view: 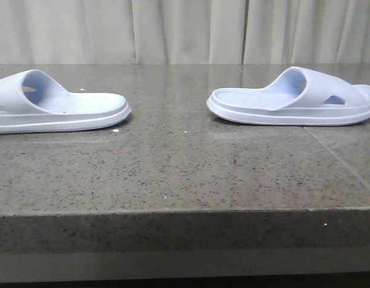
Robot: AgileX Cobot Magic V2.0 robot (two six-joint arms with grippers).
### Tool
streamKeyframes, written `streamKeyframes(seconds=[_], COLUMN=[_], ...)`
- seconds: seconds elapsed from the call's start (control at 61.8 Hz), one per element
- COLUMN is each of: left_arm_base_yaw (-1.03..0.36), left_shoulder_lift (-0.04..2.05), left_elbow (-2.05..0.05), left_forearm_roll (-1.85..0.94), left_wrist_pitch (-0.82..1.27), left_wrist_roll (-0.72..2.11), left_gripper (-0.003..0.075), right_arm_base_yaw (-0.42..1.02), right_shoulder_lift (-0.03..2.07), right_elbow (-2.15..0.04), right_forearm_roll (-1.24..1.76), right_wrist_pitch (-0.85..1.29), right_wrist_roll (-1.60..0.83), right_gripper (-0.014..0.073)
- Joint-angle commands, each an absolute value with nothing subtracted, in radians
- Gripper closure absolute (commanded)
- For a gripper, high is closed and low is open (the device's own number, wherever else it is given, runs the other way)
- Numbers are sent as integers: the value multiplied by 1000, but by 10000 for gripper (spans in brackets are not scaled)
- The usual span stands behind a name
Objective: Insert blue slippers together front up
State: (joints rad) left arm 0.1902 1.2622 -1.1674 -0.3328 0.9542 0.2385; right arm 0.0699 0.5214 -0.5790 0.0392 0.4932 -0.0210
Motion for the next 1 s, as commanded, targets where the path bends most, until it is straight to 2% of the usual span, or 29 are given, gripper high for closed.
streamKeyframes(seconds=[0.0, 0.129, 0.307, 0.857, 0.987], left_arm_base_yaw=[255, 313, 313, 313, 313], left_shoulder_lift=[1323, 1446, 1570, 1739, 1750], left_elbow=[-1241, -1280, -1299, -1299, -1299], left_forearm_roll=[-523, -623, -642, -761, -773], left_wrist_pitch=[962, 1015, 1008, 1008, 1031], left_wrist_roll=[367, 452, 472, 572, 572], left_gripper=[207, 207, 207, 209, 262], right_arm_base_yaw=[66, 66, 66, 66, 66], right_shoulder_lift=[530, 530, 530, 530, 530], right_elbow=[-613, -613, -613, -613, -613], right_forearm_roll=[27, 27, 27, 27, 27], right_wrist_pitch=[420, 420, 420, 420, 420], right_wrist_roll=[-25, -25, -25, -25, -25], right_gripper=[116, 116, 117, 117, 117])
